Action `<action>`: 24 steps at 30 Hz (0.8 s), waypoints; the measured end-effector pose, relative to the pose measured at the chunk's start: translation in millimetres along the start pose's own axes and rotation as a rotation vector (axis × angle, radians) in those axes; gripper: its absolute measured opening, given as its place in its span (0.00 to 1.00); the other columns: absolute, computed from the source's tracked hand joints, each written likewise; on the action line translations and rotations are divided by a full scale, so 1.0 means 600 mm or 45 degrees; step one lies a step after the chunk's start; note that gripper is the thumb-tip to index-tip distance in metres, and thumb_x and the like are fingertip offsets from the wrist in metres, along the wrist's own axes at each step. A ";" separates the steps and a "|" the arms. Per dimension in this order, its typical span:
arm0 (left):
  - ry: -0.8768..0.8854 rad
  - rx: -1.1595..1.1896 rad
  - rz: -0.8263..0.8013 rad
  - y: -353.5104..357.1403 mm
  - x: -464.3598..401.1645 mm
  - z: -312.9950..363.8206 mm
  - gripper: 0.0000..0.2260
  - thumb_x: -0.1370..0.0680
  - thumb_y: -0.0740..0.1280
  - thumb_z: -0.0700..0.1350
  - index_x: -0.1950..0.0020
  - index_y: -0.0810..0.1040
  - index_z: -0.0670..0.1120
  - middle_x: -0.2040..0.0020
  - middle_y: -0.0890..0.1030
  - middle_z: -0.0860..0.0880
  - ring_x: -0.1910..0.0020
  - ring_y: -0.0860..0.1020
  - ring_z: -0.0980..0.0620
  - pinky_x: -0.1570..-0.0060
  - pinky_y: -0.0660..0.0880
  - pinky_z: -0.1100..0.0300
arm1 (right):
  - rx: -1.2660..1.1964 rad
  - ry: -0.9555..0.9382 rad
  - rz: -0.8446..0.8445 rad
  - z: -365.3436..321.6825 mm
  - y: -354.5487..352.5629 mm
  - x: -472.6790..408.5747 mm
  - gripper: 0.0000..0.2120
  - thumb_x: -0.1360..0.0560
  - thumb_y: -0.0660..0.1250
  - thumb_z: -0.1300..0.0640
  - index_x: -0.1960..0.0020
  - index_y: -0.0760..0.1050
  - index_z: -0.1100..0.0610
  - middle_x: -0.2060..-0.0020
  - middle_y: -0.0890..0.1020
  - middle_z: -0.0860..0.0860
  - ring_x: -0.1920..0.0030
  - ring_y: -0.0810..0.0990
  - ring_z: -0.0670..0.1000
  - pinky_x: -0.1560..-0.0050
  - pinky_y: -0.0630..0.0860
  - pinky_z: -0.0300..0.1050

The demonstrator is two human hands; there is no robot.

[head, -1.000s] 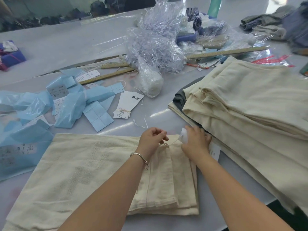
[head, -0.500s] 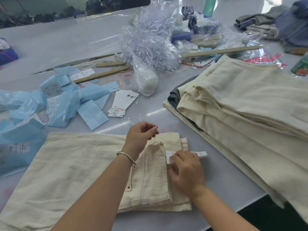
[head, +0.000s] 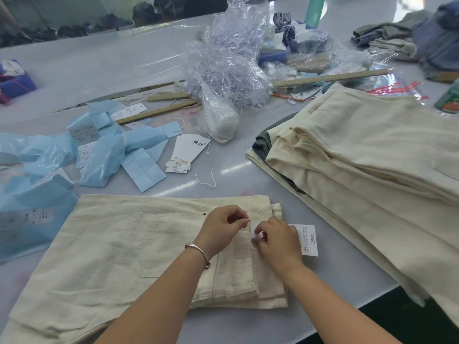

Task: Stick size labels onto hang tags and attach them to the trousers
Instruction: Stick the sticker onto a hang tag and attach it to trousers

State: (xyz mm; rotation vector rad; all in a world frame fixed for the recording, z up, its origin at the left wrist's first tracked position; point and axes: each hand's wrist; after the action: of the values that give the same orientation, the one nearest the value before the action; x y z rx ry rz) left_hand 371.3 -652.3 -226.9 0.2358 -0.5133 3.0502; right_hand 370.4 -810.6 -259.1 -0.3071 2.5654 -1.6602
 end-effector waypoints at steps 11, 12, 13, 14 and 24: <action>0.006 -0.108 0.027 0.002 0.015 0.001 0.07 0.25 0.71 0.37 0.59 0.81 0.48 0.63 0.80 0.58 0.64 0.77 0.68 0.59 0.69 0.73 | -0.070 -0.086 -0.227 -0.028 -0.031 -0.034 0.06 0.24 0.60 0.65 0.53 0.67 0.55 0.56 0.77 0.53 0.54 0.74 0.55 0.60 0.65 0.46; 0.014 -0.119 0.036 0.001 0.015 0.003 0.07 0.25 0.71 0.38 0.60 0.80 0.49 0.64 0.80 0.58 0.64 0.77 0.67 0.60 0.69 0.73 | -0.243 -0.033 -0.184 -0.026 -0.039 -0.035 0.05 0.24 0.61 0.65 0.55 0.69 0.57 0.59 0.78 0.53 0.57 0.75 0.55 0.61 0.69 0.47; 0.023 -0.128 0.049 0.001 0.014 0.006 0.07 0.25 0.71 0.38 0.60 0.80 0.49 0.64 0.80 0.57 0.65 0.76 0.66 0.61 0.68 0.73 | -0.438 0.017 -0.138 -0.024 -0.047 -0.037 0.04 0.24 0.63 0.66 0.56 0.71 0.58 0.61 0.79 0.53 0.58 0.77 0.55 0.59 0.72 0.48; 0.033 -0.138 0.062 0.000 0.013 0.009 0.06 0.25 0.71 0.39 0.60 0.81 0.49 0.65 0.80 0.56 0.66 0.75 0.64 0.62 0.68 0.72 | -0.649 0.059 -0.095 -0.024 -0.055 -0.037 0.04 0.25 0.65 0.67 0.57 0.74 0.61 0.63 0.80 0.54 0.60 0.78 0.54 0.57 0.75 0.48; 0.129 -0.259 0.122 -0.016 0.003 0.045 0.09 0.24 0.69 0.41 0.63 0.78 0.50 0.64 0.81 0.47 0.66 0.74 0.52 0.62 0.71 0.59 | -1.517 0.019 -0.236 -0.038 -0.096 -0.040 0.05 0.25 0.63 0.73 0.51 0.73 0.67 0.67 0.79 0.57 0.65 0.77 0.51 0.62 0.74 0.40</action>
State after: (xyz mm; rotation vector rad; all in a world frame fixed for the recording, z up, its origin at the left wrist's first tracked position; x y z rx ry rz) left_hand 374.0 -652.0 -198.2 0.0498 -0.8432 3.0496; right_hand 397.4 -807.9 -198.4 -0.5657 3.2522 0.0633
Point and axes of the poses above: each hand's wrist, its own x-axis away from the middle knuckle, its own y-axis out of the palm, z = x × y
